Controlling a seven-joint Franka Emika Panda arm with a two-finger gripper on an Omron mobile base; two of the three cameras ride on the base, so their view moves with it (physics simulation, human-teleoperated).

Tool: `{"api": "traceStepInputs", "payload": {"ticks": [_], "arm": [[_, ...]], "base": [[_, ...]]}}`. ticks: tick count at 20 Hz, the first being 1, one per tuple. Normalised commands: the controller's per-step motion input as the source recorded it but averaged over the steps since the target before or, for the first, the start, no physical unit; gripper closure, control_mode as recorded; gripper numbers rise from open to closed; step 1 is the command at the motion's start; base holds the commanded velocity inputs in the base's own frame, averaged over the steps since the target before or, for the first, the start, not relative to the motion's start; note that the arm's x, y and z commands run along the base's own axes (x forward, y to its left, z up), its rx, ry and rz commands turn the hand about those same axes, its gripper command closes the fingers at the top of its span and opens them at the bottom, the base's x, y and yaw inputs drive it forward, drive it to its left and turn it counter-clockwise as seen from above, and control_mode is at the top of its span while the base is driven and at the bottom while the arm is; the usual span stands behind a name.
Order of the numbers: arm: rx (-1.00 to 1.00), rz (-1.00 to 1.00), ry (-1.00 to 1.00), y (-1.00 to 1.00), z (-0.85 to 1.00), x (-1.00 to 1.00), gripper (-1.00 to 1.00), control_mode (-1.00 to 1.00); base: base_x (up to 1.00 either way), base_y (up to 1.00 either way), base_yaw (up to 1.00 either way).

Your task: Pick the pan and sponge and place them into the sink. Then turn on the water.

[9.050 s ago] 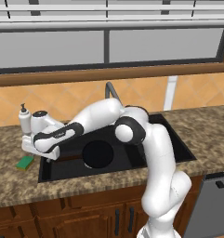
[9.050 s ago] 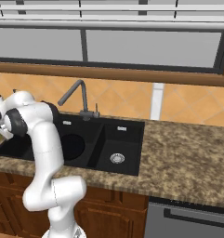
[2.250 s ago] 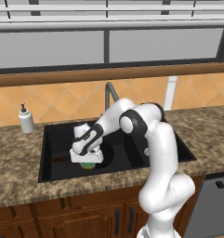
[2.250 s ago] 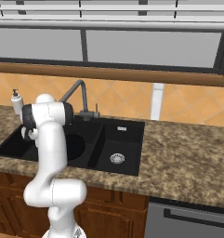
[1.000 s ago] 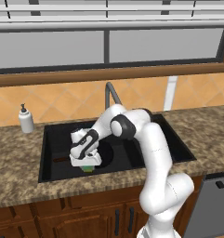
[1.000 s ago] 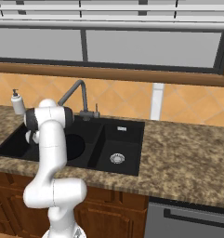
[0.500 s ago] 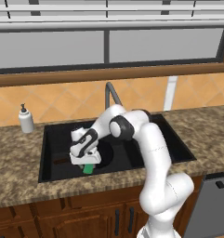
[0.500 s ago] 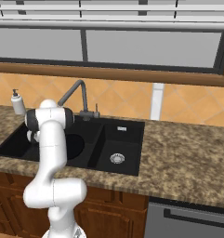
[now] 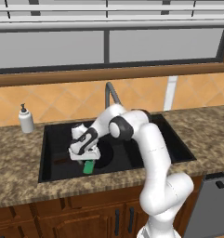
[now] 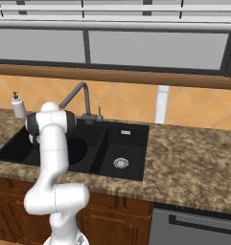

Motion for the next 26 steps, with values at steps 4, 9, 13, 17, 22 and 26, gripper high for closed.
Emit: {"api": "traceStepInputs", "payload": {"ticks": [4, 9, 13, 17, 22, 26], "arm": [[0.04, 0.07, -0.2, -0.05, 0.97, -0.34, -1.0, -1.0], [0.02, 0.07, -0.16, -0.14, 1.0, -0.38, -1.0, -1.0], [0.06, 0.04, -0.14, -0.33, 1.0, -0.61, -1.0, -1.0], [0.09, 0.03, -0.1, -0.46, 1.0, -0.54, -1.0, -1.0], [0.1, 0.04, -0.09, -0.56, 1.0, -0.46, -1.0, -1.0], [0.08, 0.01, -0.05, -0.51, 1.0, -0.58, -1.0, -1.0]], "base": [[0.0, 0.0, 0.0], [0.0, 0.0, 0.0], [0.0, 0.0, 0.0], [0.0, 0.0, 0.0], [0.0, 0.0, 0.0], [0.0, 0.0, 0.0]]}}
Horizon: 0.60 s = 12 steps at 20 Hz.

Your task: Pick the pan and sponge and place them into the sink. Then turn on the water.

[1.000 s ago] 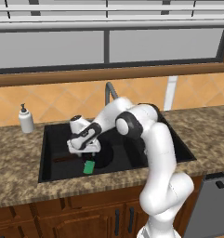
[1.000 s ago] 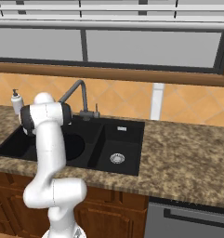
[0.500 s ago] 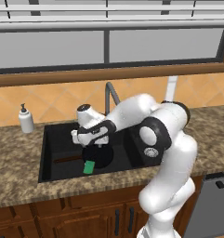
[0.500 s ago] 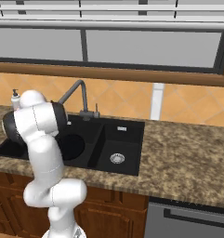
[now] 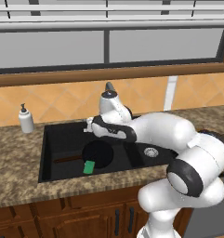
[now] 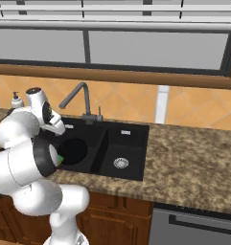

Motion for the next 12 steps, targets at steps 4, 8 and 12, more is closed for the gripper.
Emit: {"api": "traceStepInputs", "payload": {"ticks": [4, 8, 12], "arm": [[0.0, 0.0, -0.06, -0.41, 0.91, -0.75, -1.0, -1.0], [0.0, 0.0, -0.01, -0.43, 0.67, -0.38, -1.0, -1.0], [0.01, 0.0, 0.01, -0.74, 0.45, -0.2, -1.0, -1.0]], "base": [[0.0, 0.0, 0.0], [0.0, 0.0, 0.0], [0.0, 0.0, 0.0]]}}
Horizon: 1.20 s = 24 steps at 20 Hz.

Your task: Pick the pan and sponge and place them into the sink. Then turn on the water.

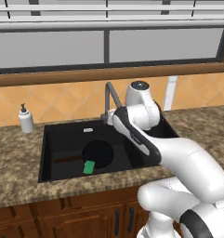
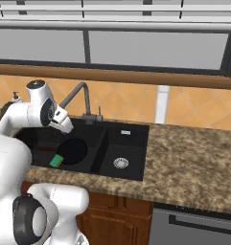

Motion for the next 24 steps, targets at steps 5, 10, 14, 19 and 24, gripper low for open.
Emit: {"api": "traceStepInputs", "payload": {"ticks": [5, 10, 14, 19, 24], "arm": [[0.15, 0.02, 0.0, -0.97, 0.1, -0.28, -1.0, -1.0], [0.24, 0.03, 0.0, -0.98, -0.05, 0.01, -1.0, -1.0], [0.22, 0.08, -0.17, -0.44, -0.23, 0.76, -1.0, -1.0], [0.12, -0.01, 0.01, -0.34, -0.09, 0.58, -1.0, -1.0], [0.0, 0.0, 0.0, 0.08, -0.02, 0.16, -1.0, -1.0]], "base": [[0.0, 0.0, 0.0], [0.0, 0.0, 0.0], [0.0, 0.0, 0.0], [0.0, 0.0, 0.0], [0.0, 0.0, 0.0]]}}
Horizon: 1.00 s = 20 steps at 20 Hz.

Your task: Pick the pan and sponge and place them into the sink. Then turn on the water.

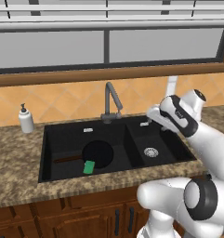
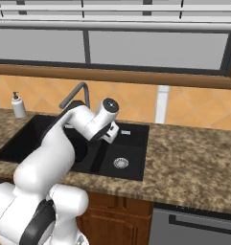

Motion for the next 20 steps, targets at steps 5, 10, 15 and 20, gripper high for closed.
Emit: {"api": "traceStepInputs", "payload": {"ticks": [5, 10, 15, 20], "arm": [[0.0, 0.0, 0.0, 0.16, -0.04, 0.26, -1.0, -1.0], [0.01, 0.0, -0.03, 0.02, -0.12, 0.26, -1.0, -1.0], [0.1, 0.0, -0.21, 0.15, -0.28, 0.52, -1.0, -1.0], [0.12, 0.0, -0.11, 0.08, -0.06, 0.4, -1.0, -1.0]], "base": [[0.0, 0.0, 0.0], [0.0, 0.0, 0.0], [0.0, 0.0, 0.0], [0.0, 0.0, 0.0]]}}
